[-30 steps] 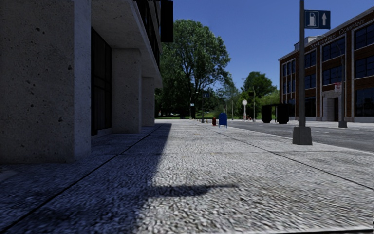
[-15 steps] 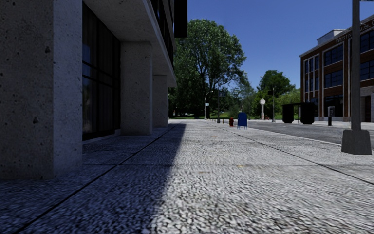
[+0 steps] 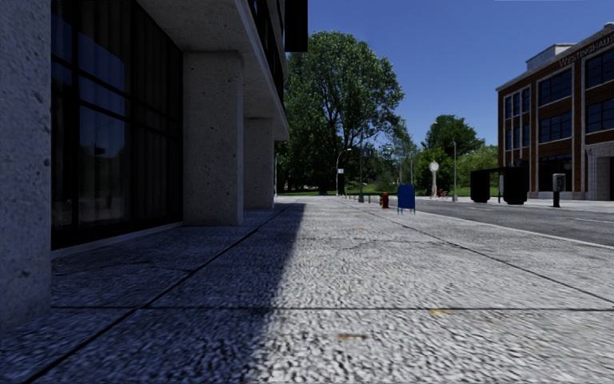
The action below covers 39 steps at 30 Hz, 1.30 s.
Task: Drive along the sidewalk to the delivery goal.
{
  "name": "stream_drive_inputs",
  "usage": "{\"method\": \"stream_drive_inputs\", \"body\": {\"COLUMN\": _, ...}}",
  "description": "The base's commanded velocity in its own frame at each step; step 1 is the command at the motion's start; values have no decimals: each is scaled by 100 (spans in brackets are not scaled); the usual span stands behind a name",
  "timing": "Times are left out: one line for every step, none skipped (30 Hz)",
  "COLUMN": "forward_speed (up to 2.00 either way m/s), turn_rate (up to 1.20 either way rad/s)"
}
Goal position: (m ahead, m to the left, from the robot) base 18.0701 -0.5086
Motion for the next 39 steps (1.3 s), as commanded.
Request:
{"method": "stream_drive_inputs", "body": {"forward_speed": 200, "turn_rate": 0}}
{"method": "stream_drive_inputs", "body": {"forward_speed": 200, "turn_rate": 0}}
{"method": "stream_drive_inputs", "body": {"forward_speed": 200, "turn_rate": 0}}
{"method": "stream_drive_inputs", "body": {"forward_speed": 200, "turn_rate": 0}}
{"method": "stream_drive_inputs", "body": {"forward_speed": 200, "turn_rate": 0}}
{"method": "stream_drive_inputs", "body": {"forward_speed": 200, "turn_rate": 0}}
{"method": "stream_drive_inputs", "body": {"forward_speed": 200, "turn_rate": 0}}
{"method": "stream_drive_inputs", "body": {"forward_speed": 200, "turn_rate": 0}}
{"method": "stream_drive_inputs", "body": {"forward_speed": 200, "turn_rate": 0}}
{"method": "stream_drive_inputs", "body": {"forward_speed": 200, "turn_rate": 0}}
{"method": "stream_drive_inputs", "body": {"forward_speed": 200, "turn_rate": 0}}
{"method": "stream_drive_inputs", "body": {"forward_speed": 200, "turn_rate": 0}}
{"method": "stream_drive_inputs", "body": {"forward_speed": 200, "turn_rate": 0}}
{"method": "stream_drive_inputs", "body": {"forward_speed": 200, "turn_rate": 0}}
{"method": "stream_drive_inputs", "body": {"forward_speed": 200, "turn_rate": 0}}
{"method": "stream_drive_inputs", "body": {"forward_speed": 200, "turn_rate": 0}}
{"method": "stream_drive_inputs", "body": {"forward_speed": 200, "turn_rate": 0}}
{"method": "stream_drive_inputs", "body": {"forward_speed": 200, "turn_rate": 0}}
{"method": "stream_drive_inputs", "body": {"forward_speed": 200, "turn_rate": 0}}
{"method": "stream_drive_inputs", "body": {"forward_speed": 200, "turn_rate": 0}}
{"method": "stream_drive_inputs", "body": {"forward_speed": 200, "turn_rate": 0}}
{"method": "stream_drive_inputs", "body": {"forward_speed": 200, "turn_rate": 0}}
{"method": "stream_drive_inputs", "body": {"forward_speed": 200, "turn_rate": 0}}
{"method": "stream_drive_inputs", "body": {"forward_speed": 200, "turn_rate": 0}}
{"method": "stream_drive_inputs", "body": {"forward_speed": 200, "turn_rate": 0}}
{"method": "stream_drive_inputs", "body": {"forward_speed": 200, "turn_rate": 0}}
{"method": "stream_drive_inputs", "body": {"forward_speed": 200, "turn_rate": 0}}
{"method": "stream_drive_inputs", "body": {"forward_speed": 200, "turn_rate": 0}}
{"method": "stream_drive_inputs", "body": {"forward_speed": 200, "turn_rate": 0}}
{"method": "stream_drive_inputs", "body": {"forward_speed": 200, "turn_rate": 0}}
{"method": "stream_drive_inputs", "body": {"forward_speed": 200, "turn_rate": 0}}
{"method": "stream_drive_inputs", "body": {"forward_speed": 200, "turn_rate": 0}}
{"method": "stream_drive_inputs", "body": {"forward_speed": 200, "turn_rate": 0}}
{"method": "stream_drive_inputs", "body": {"forward_speed": 200, "turn_rate": 0}}
{"method": "stream_drive_inputs", "body": {"forward_speed": 200, "turn_rate": 0}}
{"method": "stream_drive_inputs", "body": {"forward_speed": 200, "turn_rate": 0}}
{"method": "stream_drive_inputs", "body": {"forward_speed": 200, "turn_rate": 0}}
{"method": "stream_drive_inputs", "body": {"forward_speed": 200, "turn_rate": 0}}
{"method": "stream_drive_inputs", "body": {"forward_speed": 200, "turn_rate": 0}}
